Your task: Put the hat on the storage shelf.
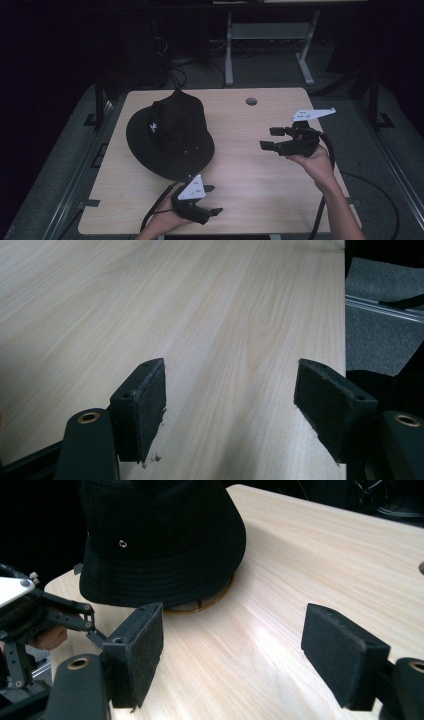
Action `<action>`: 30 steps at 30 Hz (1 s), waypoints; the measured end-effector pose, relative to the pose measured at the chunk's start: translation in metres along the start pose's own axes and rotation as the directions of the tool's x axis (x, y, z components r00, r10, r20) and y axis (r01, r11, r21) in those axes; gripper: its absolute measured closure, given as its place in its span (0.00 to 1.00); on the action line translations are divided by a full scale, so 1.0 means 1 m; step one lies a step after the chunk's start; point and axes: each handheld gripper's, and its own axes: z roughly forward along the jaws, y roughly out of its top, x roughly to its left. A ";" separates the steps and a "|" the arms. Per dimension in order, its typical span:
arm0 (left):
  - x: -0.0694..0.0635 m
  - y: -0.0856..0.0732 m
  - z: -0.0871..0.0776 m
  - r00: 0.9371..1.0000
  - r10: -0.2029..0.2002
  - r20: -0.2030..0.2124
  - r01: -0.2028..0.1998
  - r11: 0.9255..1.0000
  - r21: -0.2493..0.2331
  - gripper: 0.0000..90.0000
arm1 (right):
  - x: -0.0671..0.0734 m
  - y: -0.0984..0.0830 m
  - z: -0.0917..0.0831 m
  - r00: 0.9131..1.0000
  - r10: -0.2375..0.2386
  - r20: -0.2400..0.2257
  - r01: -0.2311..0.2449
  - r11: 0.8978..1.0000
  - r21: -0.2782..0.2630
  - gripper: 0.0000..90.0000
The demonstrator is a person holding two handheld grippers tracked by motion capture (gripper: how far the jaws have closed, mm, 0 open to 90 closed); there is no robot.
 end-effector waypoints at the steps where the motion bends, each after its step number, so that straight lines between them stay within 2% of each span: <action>1: 0.000 0.000 0.000 1.000 0.000 0.000 0.000 1.000 0.003 0.32 | -0.001 -0.004 -0.002 1.000 0.009 -0.002 -0.009 1.000 -0.005 0.27; 21: -0.001 -0.001 0.003 1.000 0.000 -0.002 0.000 1.000 0.007 0.31 | -0.010 -0.050 -0.015 0.997 0.078 0.013 -0.078 0.997 -0.025 0.27; 30: -0.001 -0.001 0.003 1.000 -0.004 -0.001 0.004 1.000 0.011 0.31 | -0.010 -0.069 -0.021 0.996 0.087 0.036 -0.086 0.996 -0.015 0.26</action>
